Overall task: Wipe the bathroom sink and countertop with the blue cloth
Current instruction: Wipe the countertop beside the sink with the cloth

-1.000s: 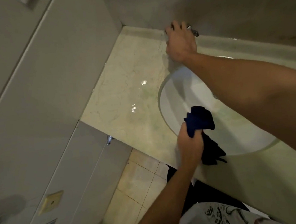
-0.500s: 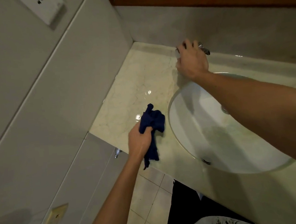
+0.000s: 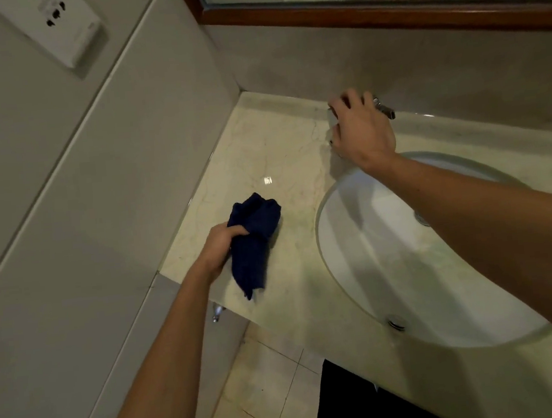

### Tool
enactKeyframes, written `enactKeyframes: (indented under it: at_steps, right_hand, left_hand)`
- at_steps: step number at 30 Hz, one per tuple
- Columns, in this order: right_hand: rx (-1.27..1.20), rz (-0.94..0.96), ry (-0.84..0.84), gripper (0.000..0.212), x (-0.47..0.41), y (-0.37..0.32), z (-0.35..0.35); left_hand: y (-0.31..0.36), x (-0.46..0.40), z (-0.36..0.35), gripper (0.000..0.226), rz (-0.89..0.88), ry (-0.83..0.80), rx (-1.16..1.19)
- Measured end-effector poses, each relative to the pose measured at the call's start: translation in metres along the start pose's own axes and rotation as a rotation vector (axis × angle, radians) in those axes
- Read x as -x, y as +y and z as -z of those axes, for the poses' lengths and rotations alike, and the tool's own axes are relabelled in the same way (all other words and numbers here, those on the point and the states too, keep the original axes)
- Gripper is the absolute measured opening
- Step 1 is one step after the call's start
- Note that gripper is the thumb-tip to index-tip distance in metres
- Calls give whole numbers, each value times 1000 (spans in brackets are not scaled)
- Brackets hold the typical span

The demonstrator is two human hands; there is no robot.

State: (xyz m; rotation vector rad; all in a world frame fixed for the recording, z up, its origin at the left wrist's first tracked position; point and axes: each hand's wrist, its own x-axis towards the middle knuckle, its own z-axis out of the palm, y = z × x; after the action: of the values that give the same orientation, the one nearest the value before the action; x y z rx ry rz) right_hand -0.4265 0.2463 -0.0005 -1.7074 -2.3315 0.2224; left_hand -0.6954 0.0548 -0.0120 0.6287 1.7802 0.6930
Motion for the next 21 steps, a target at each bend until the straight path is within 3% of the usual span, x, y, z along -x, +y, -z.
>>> enactKeyframes:
  at_steps: [1,3,5,7,9,11,15,18,21]
  right_hand:
    - [-3,-1,4,46,0,0,0]
    - [-8,-5,8,46,0,0,0]
    - [-6,-9,11,45,0,-1,0]
    - [-7,-11,12,44,-1,-2,0]
    - [-2,-11,15,43,-1,-2,0]
    - [6,-13,24,43,1,-1,0]
    - [-16,-11,31,42,2,-1,-1]
    - [-24,-7,34,41,3,-1,0]
    - [-32,-20,29,43,3,-1,1]
  left_hand:
    - [4,-6,12,40,4,-126,9]
    - [10,-17,31,58,2,-171,-89]
    - [10,-22,35,59,-41,74,-252]
    - [2,-12,15,49,-173,451,-383]
    - [-8,8,-24,35,-333,603,-442]
    - [-24,18,-60,35,-407,548,-593]
    - [-39,-2,-89,77,-320,533,-983]
    - [-34,-9,-87,88,-231,582,-988]
    - [-23,-7,-79,83,-170,561,-1007]
